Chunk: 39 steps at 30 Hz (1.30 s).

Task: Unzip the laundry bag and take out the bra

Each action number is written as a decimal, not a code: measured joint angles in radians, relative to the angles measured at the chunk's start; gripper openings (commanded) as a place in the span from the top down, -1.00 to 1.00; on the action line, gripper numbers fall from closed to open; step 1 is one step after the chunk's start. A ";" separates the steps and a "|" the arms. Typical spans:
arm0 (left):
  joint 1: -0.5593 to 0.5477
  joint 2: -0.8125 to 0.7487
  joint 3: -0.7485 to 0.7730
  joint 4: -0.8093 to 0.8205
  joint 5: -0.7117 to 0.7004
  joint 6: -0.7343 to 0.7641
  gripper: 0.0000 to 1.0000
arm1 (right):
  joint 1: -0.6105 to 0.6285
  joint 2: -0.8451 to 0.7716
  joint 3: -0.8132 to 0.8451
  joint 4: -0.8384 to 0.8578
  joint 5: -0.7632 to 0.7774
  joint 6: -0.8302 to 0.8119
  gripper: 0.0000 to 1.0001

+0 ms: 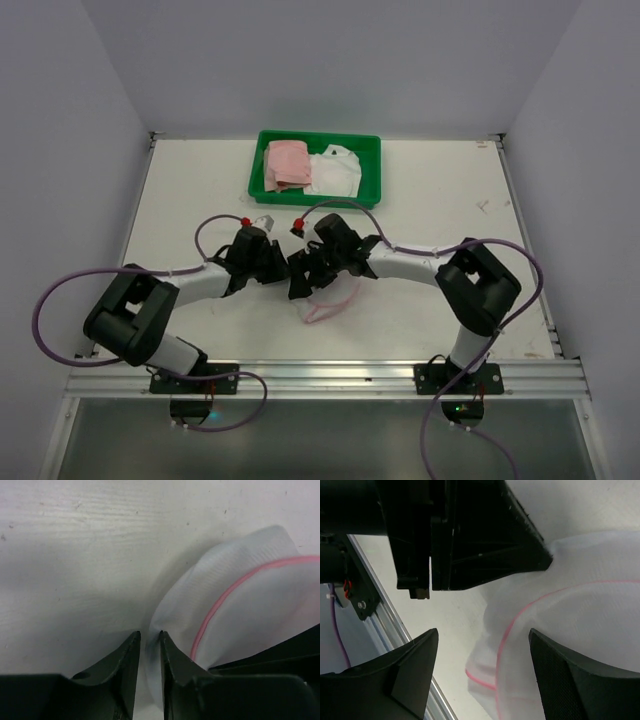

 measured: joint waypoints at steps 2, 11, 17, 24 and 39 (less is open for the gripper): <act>0.000 0.024 0.000 0.045 0.008 -0.013 0.55 | 0.000 0.026 0.010 -0.010 -0.008 0.000 -0.49; 0.000 0.048 -0.002 0.092 0.000 -0.055 0.79 | 0.000 0.052 0.019 -0.080 -0.063 -0.026 -0.43; 0.000 0.065 -0.005 0.132 -0.003 -0.089 0.73 | 0.011 0.038 0.017 -0.089 -0.158 -0.073 -0.46; 0.001 -0.025 0.006 0.039 -0.039 -0.085 0.08 | 0.014 -0.148 0.007 -0.146 -0.056 -0.084 -0.92; 0.143 -0.389 0.298 -0.357 -0.291 0.078 -1.00 | -0.480 -0.579 0.116 -0.391 0.457 0.005 -0.97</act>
